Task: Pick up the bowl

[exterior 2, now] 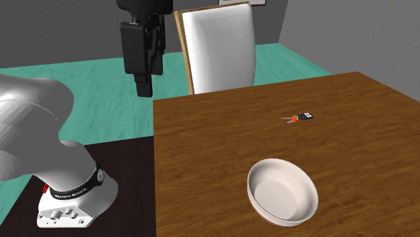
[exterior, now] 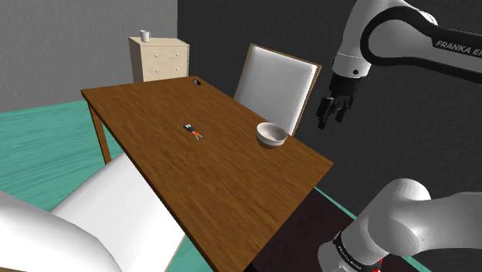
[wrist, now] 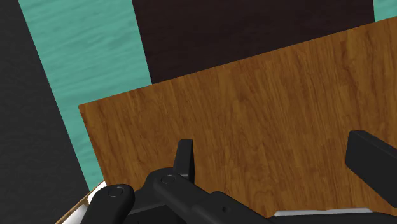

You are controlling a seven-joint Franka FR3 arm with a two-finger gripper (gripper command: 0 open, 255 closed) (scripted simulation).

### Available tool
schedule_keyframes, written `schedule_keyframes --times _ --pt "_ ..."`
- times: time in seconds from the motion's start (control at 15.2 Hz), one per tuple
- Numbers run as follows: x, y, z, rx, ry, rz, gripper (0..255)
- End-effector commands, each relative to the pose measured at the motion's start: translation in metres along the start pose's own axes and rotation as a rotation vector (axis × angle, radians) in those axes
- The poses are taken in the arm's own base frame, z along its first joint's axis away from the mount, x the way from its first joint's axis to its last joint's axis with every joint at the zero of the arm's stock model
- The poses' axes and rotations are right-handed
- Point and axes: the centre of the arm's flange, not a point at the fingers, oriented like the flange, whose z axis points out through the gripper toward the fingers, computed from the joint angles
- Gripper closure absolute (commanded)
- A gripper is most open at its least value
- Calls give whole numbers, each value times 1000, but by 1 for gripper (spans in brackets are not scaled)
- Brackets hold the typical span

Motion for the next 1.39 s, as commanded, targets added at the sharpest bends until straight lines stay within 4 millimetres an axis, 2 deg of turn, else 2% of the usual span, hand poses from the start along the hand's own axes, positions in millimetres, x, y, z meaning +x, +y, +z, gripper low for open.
schedule_keyframes --times 0.0,1.32 --pt "0 0 0 0 0 0 0" --pt "225 -16 146 -45 -31 -43 0"
